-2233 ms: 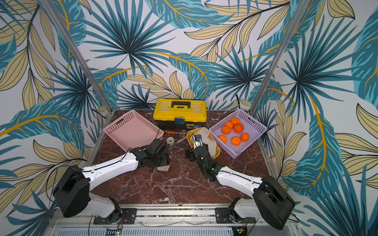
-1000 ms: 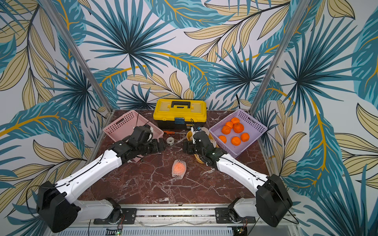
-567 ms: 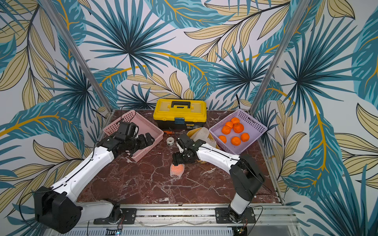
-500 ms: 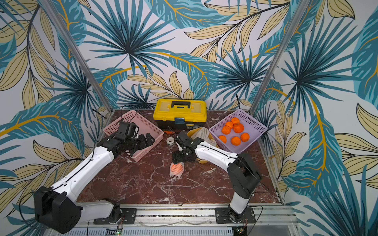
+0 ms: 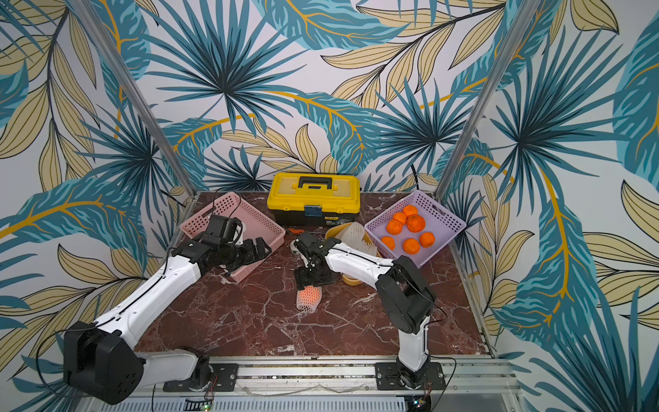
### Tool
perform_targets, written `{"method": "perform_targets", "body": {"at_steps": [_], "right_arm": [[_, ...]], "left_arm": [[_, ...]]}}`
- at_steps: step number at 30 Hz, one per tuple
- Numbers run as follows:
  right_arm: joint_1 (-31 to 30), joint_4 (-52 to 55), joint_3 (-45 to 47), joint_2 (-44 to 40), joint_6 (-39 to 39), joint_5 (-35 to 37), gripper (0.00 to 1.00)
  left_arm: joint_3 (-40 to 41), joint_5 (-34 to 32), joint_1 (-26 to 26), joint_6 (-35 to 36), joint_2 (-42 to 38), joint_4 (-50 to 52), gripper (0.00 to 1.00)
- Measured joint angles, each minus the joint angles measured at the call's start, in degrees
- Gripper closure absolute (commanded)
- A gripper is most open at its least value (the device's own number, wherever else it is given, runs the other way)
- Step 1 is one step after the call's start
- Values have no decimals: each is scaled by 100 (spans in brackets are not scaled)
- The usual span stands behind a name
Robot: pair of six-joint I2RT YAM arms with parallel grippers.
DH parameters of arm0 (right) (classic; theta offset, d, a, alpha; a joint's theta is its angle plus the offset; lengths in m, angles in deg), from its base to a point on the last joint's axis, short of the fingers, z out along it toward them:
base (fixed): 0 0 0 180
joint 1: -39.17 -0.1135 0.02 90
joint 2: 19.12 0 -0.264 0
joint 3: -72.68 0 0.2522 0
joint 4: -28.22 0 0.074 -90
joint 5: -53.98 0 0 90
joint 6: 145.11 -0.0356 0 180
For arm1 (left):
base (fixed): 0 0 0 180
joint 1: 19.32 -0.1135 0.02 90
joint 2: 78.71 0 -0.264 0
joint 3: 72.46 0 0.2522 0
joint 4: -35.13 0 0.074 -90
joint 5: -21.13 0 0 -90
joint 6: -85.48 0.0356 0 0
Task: Remove foam nets from oranges
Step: Remove the foam net from the orange.
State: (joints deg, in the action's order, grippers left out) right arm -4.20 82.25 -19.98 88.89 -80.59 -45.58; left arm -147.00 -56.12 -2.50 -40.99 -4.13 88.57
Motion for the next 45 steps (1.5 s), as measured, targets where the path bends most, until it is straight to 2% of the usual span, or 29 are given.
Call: {"method": "perform_targets", "body": {"at_steps": [8,11,15,18,22,24,28,31,37,45], "right_arm": [[7,-533,282,-92,-219,-98,60],[7,-710,415,-175,-278,-103,67],[4,-1255,929,-553,-306,-105,79],[-2,-1893,1493,-1025,-302,-74,85],[-61,-3075,2319,-1683,-203,24,86],[-146,-3679,2691,-1963,-33,118,90],[-535,-5475,3637,-2428,660,459,93],[-651,-6706,4216,-2393,1204,553,93],[-662,-8070,4568,-2033,2000,706,93],[-955,-9031,4750,-1674,2879,1314,93]], "left_arm": [[57,160,-4,-2,0,-37,1],[66,210,-4,-9,0,-48,2],[120,435,-4,-68,0,-173,2],[223,800,-4,-223,0,-328,2],[501,1427,-4,-522,-24,-715,2],[621,1687,2,-649,-39,-868,1],[839,2131,120,-949,-44,-1274,1],[962,2382,299,-1196,17,-1528,0],[964,2793,621,-1589,595,-1845,0],[774,2999,723,-1873,1154,-1360,0]]}}
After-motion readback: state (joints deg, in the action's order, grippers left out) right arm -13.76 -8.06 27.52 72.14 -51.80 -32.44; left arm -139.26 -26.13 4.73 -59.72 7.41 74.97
